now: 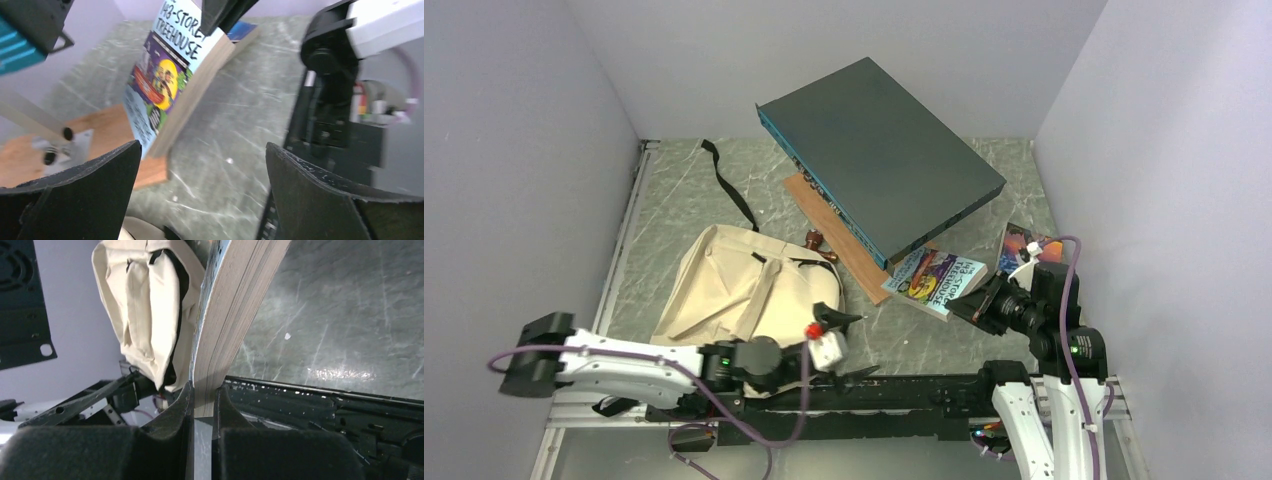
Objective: Pack the student bag
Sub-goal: Pick up the book from the center of the board.
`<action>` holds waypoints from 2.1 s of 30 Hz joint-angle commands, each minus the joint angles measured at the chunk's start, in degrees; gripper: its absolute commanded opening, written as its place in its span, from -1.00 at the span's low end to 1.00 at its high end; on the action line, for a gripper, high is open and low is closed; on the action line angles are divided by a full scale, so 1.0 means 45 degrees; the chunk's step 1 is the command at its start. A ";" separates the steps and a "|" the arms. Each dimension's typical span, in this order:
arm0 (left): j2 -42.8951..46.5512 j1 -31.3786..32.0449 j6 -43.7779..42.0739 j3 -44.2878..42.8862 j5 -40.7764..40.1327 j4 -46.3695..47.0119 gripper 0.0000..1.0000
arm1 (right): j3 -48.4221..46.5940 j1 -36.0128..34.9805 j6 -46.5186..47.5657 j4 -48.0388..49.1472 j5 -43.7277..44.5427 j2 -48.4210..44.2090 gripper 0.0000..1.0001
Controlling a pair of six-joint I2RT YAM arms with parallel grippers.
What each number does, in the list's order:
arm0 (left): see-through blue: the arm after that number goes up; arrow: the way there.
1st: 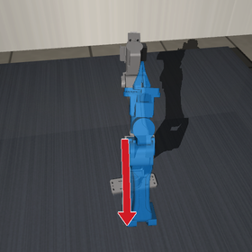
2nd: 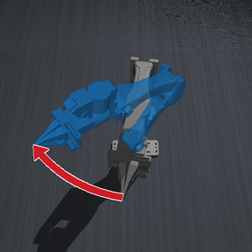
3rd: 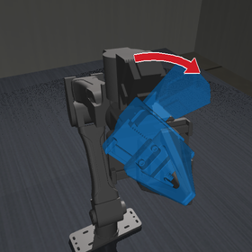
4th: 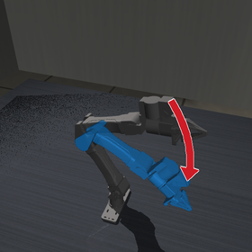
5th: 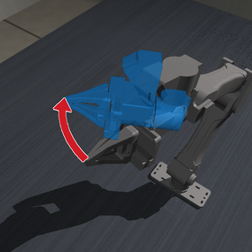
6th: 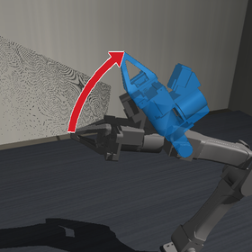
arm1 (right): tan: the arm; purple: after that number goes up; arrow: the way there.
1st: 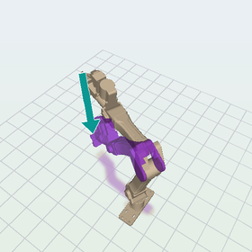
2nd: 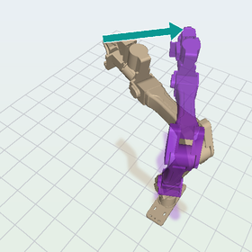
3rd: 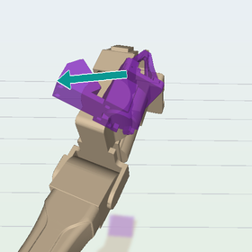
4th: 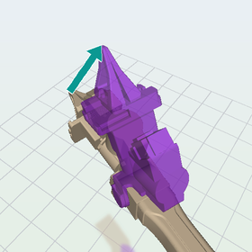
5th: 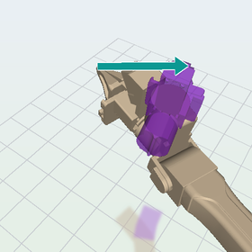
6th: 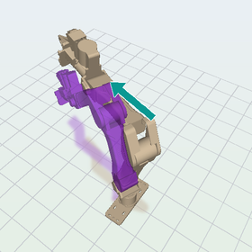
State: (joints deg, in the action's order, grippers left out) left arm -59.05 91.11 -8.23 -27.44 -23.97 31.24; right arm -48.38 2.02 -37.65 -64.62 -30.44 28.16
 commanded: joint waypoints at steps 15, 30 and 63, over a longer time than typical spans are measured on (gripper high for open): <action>-0.0756 -0.0425 0.3206 -0.2650 0.0408 -0.2321 0.99 | -0.0489 -0.0100 0.2820 -0.0010 -0.5153 -0.0200 -1.00; 0.6326 -0.6856 1.2482 -0.1751 0.5872 -0.9156 0.99 | -0.0933 -0.1737 0.1435 0.2398 -0.8213 -0.0472 -1.00; 0.1722 -0.9761 1.8453 0.2788 1.2525 0.3391 0.40 | -0.0699 -0.2265 0.0006 0.4217 -0.8980 -0.0326 -1.00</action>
State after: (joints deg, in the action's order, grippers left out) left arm -49.87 47.44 73.14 -14.76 27.77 32.84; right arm -50.39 -7.62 -39.20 -50.89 -66.41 27.14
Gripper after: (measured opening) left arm 0.859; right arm 0.096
